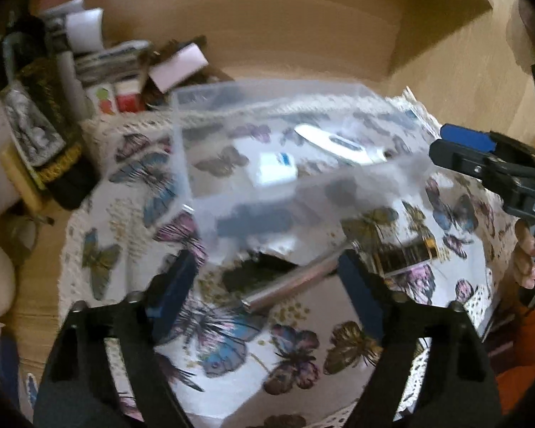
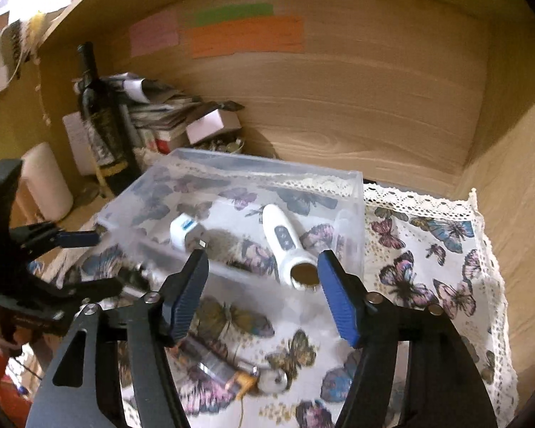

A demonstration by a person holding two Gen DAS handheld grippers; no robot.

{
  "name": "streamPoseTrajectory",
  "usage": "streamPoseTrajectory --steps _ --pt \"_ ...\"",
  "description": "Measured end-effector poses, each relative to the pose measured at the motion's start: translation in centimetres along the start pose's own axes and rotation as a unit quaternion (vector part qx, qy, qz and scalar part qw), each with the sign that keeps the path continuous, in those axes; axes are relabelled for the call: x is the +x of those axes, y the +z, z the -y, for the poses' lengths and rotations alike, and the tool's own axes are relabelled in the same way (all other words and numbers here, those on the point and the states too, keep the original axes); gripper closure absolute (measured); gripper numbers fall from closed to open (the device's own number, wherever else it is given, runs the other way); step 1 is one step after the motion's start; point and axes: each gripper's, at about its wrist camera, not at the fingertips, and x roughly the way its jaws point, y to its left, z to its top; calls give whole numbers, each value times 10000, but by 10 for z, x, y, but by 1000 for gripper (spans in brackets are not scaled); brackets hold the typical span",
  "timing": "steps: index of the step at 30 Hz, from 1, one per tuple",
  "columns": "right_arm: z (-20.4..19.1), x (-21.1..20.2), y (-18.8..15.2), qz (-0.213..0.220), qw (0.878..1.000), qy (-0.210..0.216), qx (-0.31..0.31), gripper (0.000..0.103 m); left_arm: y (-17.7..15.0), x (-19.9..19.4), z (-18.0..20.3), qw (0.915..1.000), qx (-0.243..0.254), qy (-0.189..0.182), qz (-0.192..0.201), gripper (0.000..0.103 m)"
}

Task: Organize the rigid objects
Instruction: 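Grasp the silver metal tube with the left tool while the right tool grips the black-and-gold lighter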

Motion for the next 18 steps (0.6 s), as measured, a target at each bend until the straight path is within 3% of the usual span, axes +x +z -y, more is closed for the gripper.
streamPoseTrajectory --steps 8,10,14,18 --pt "-18 16 -33 -537 9978 290 -275 41 -11 23 19 9988 274 -130 -389 51" --pt "-20 26 -38 -712 9966 338 -259 41 -13 21 19 9987 249 -201 -399 65" --pt "-23 40 -45 -983 9935 549 -170 43 -22 18 20 9972 168 -465 -568 70" --pt "-29 44 -53 -1138 9908 682 -256 55 -31 13 28 9958 281 -577 -646 72"
